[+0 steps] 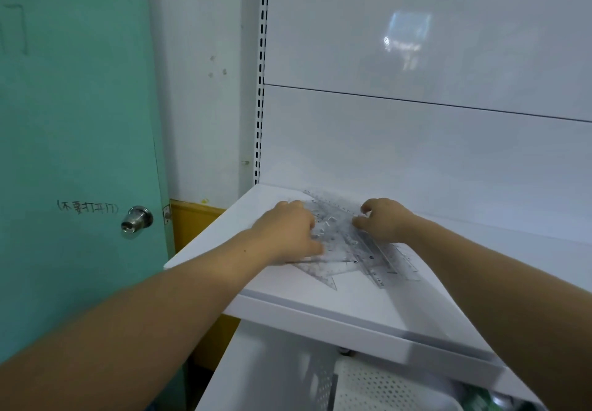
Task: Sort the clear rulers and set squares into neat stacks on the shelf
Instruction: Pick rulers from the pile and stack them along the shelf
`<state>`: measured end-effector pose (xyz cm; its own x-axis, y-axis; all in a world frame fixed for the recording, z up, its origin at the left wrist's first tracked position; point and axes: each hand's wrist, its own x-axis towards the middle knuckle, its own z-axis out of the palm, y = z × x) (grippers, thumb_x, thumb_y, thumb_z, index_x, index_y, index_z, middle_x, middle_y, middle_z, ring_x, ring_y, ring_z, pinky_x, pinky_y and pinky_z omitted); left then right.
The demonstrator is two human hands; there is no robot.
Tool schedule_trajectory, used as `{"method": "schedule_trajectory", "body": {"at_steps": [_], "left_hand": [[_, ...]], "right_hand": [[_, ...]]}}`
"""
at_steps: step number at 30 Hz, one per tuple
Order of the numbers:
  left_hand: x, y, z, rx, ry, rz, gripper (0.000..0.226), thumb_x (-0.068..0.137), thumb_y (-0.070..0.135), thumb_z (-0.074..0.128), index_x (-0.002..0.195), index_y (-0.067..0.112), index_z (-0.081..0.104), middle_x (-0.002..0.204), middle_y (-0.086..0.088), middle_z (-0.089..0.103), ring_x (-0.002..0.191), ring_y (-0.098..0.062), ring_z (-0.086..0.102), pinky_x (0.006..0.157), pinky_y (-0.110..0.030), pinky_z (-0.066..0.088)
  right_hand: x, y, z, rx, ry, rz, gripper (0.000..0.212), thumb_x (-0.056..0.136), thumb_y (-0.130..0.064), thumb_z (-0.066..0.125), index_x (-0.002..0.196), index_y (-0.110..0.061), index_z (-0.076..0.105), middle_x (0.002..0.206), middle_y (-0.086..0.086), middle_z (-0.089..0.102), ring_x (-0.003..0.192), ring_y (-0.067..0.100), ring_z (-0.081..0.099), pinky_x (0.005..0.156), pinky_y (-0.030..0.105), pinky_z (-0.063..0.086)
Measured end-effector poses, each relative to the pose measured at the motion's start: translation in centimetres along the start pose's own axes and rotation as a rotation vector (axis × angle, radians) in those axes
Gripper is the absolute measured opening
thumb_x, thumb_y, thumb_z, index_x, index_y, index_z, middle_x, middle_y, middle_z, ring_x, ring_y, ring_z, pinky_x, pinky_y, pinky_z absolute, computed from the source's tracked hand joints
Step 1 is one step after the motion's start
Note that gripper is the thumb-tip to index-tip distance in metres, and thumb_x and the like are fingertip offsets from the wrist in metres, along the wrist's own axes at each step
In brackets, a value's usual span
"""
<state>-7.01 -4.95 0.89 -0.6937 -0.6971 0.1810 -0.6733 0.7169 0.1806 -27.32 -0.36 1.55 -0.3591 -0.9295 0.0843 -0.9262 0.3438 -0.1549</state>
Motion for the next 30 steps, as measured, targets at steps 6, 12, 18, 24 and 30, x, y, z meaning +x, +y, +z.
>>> {"method": "schedule_trajectory", "body": {"at_steps": [6,12,18,24,30], "left_hand": [[0.6,-1.9,-1.7,-0.035,-0.065,-0.116,0.017,0.089,0.026,0.052,0.105,0.019,0.052,0.106,-0.006,0.060,0.092,-0.021,0.052,0.080,-0.030,0.042],[0.7,-2.9,-2.2,-0.128,-0.050,-0.185,0.020,0.089,0.025,0.056,0.108,0.018,0.054,0.114,-0.006,0.054,0.101,-0.023,0.054,0.087,-0.029,0.042],[-0.7,-3.3,-3.3,-0.209,0.185,-0.117,0.056,0.092,0.024,0.054,0.143,0.011,0.036,0.141,-0.011,0.039,0.126,-0.027,0.042,0.102,-0.031,0.034],[-0.2,0.0,-3.6,-0.259,0.192,0.074,0.050,0.094,0.023,0.049,0.142,0.013,0.039,0.137,-0.008,0.044,0.123,-0.024,0.046,0.098,-0.029,0.034],[0.3,7.8,-1.7,-0.286,0.100,0.219,0.045,0.094,0.021,0.046,0.138,0.015,0.041,0.137,-0.005,0.037,0.117,-0.026,0.048,0.097,-0.031,0.038]], "right_hand": [[-0.4,0.9,0.5,0.093,0.074,0.001,0.051,0.095,-0.044,0.046,0.136,-0.013,0.046,0.130,0.011,0.055,0.120,0.027,0.049,0.097,0.033,0.040],[-1.9,1.1,0.3,0.092,0.195,0.006,0.051,0.097,-0.050,0.036,0.144,-0.030,0.031,0.132,0.006,0.047,0.117,0.026,0.050,0.099,0.044,0.041],[-5.2,1.3,-1.6,0.166,0.480,0.010,0.048,0.097,-0.043,0.044,0.140,-0.024,0.038,0.129,0.002,0.054,0.113,0.022,0.054,0.096,0.042,0.043],[-9.6,4.4,-3.3,0.165,0.560,0.152,0.046,0.095,-0.044,0.048,0.136,-0.023,0.044,0.125,0.000,0.056,0.110,0.020,0.055,0.096,0.039,0.042],[-16.6,11.3,-5.1,0.136,0.605,0.327,0.044,0.094,-0.043,0.048,0.134,-0.023,0.047,0.126,0.001,0.054,0.108,0.019,0.056,0.092,0.035,0.041]]}}
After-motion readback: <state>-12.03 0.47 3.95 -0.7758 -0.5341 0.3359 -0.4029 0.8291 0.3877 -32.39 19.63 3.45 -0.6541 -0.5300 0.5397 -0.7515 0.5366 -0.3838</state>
